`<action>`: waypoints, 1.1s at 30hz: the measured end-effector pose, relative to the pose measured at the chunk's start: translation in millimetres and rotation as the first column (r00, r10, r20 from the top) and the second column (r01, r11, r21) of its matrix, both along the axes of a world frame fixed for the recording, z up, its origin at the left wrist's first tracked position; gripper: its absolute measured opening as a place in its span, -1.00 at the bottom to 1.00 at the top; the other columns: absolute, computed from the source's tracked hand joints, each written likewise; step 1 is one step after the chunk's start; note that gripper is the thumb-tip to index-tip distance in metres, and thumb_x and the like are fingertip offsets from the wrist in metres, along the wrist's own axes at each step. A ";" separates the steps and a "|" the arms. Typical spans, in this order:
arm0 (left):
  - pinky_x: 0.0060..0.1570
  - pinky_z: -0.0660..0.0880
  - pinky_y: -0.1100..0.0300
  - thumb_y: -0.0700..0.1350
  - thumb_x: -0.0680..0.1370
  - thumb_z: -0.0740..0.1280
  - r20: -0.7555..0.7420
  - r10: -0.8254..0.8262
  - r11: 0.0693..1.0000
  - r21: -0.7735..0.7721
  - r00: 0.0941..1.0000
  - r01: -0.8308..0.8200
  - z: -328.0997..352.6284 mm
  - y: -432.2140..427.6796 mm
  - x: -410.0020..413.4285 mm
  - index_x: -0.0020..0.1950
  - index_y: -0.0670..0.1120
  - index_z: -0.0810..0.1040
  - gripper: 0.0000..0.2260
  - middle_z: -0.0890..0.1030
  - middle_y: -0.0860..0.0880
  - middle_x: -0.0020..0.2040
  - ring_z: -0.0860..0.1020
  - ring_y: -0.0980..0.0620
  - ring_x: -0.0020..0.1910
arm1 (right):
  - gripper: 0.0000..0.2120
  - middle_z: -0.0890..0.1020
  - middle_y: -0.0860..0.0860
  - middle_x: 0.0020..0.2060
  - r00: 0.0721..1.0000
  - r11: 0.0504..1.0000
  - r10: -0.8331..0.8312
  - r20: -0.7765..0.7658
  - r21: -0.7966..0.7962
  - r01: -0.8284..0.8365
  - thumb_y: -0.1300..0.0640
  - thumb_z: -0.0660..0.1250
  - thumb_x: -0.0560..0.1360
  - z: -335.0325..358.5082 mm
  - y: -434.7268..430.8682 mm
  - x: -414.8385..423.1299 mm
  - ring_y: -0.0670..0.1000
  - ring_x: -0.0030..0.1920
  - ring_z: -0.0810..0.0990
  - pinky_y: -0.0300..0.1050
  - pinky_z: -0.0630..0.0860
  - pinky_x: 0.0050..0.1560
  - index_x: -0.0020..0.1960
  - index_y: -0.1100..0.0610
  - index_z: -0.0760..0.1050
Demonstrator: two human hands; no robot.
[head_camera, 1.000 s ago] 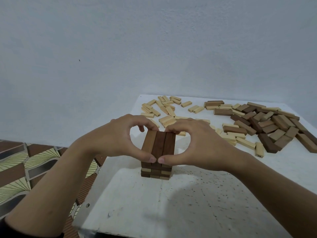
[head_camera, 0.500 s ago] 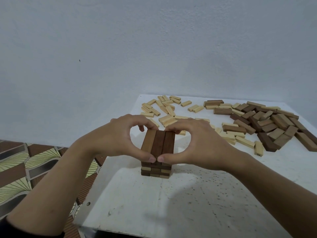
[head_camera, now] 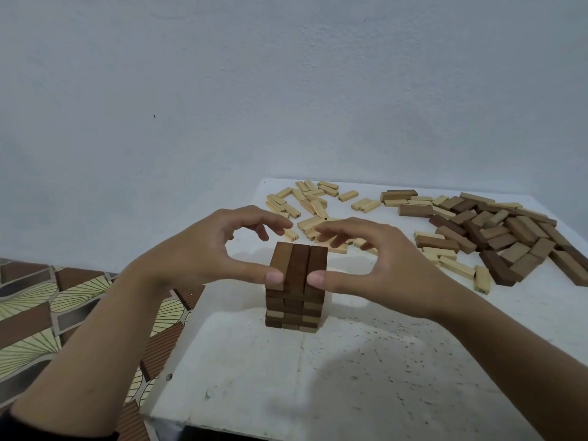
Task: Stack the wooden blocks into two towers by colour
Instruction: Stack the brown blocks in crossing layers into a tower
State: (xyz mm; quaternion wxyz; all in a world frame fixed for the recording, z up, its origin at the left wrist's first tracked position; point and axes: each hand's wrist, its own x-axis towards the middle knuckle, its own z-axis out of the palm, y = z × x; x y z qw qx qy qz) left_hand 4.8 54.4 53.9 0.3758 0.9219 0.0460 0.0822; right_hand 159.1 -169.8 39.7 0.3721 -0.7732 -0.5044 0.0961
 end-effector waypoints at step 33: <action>0.41 0.32 -0.14 -0.09 0.34 0.67 -0.034 0.094 0.988 -0.121 0.995 -0.097 -62.7 -8.0 -10.5 0.49 0.22 0.36 -0.18 0.61 0.13 0.28 0.47 0.14 0.39 | -0.10 0.55 -0.32 0.19 0.997 0.995 -0.037 -0.063 -0.094 0.031 -0.27 0.61 0.25 -58.7 -1.5 -7.8 -0.29 0.23 0.48 -0.01 0.45 0.31 0.49 -0.24 0.30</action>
